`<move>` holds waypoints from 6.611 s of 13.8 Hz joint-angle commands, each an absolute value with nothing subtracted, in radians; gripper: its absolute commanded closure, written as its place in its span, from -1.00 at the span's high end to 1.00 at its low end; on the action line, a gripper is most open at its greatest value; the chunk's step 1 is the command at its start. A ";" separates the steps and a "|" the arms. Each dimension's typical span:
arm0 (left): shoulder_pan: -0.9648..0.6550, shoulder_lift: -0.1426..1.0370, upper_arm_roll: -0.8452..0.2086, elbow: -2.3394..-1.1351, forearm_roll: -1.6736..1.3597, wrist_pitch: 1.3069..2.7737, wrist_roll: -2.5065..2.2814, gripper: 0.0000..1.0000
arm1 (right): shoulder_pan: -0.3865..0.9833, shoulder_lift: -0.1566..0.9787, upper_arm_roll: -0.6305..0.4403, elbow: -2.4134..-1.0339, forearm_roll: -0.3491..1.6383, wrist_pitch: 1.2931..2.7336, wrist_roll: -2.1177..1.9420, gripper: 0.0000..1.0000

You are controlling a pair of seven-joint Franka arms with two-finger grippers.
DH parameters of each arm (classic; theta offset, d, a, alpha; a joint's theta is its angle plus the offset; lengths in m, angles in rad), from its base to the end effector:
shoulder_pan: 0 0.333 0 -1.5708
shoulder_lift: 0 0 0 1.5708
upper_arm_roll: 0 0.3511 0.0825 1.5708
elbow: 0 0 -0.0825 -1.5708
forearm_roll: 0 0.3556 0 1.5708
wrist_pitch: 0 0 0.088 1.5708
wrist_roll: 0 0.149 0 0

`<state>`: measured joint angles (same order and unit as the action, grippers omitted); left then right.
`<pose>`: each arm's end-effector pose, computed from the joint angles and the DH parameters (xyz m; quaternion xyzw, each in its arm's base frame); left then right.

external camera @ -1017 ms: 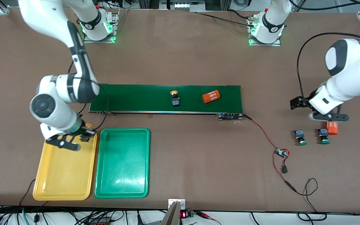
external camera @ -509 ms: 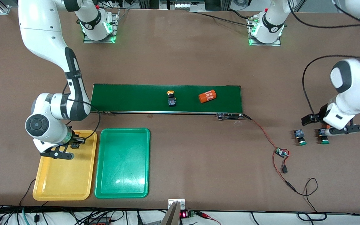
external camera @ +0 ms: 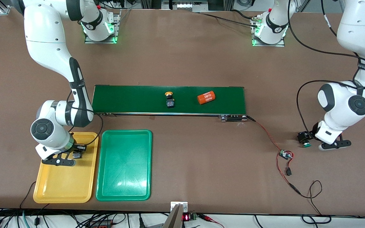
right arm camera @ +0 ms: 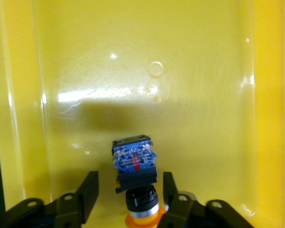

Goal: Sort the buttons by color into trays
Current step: 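Lower the button into the yellow tray while the left gripper reaches buttons, then carry the green-capped button to the belt while the right gripper grasps a button, then place the button in the yellow tray while the left gripper returns, then grasp the second orange cylinder with the left gripper, then place the cylinder on the belt with the left gripper while the right gripper withdraws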

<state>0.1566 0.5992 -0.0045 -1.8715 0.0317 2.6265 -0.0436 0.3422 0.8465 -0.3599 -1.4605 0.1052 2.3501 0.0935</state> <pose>0.6542 0.1004 0.2156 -0.9933 -0.0848 -0.0773 0.0118 0.7350 0.0428 0.2088 0.9942 -0.0280 0.0512 0.0899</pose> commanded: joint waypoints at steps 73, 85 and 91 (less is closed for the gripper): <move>0.520 0.657 -0.123 -1.743 0.354 2.395 0.545 -0.71 | 0.271 0.819 -0.397 -1.394 0.265 2.269 -0.193 1.00; 0.508 0.558 -0.581 -1.649 0.284 1.736 0.867 -0.90 | 0.370 0.509 -0.410 -1.388 0.253 1.867 -0.106 1.00; 0.446 0.580 -0.810 -1.724 0.227 1.882 0.841 -0.90 | 0.376 0.502 -0.439 -1.341 0.173 1.763 -0.101 1.00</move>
<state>0.4437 0.5758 -0.7516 -1.6802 0.2484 1.8024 0.8289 0.3740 0.5244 -0.4175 -1.3405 0.1913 1.7979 -0.1140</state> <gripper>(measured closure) 0.498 0.000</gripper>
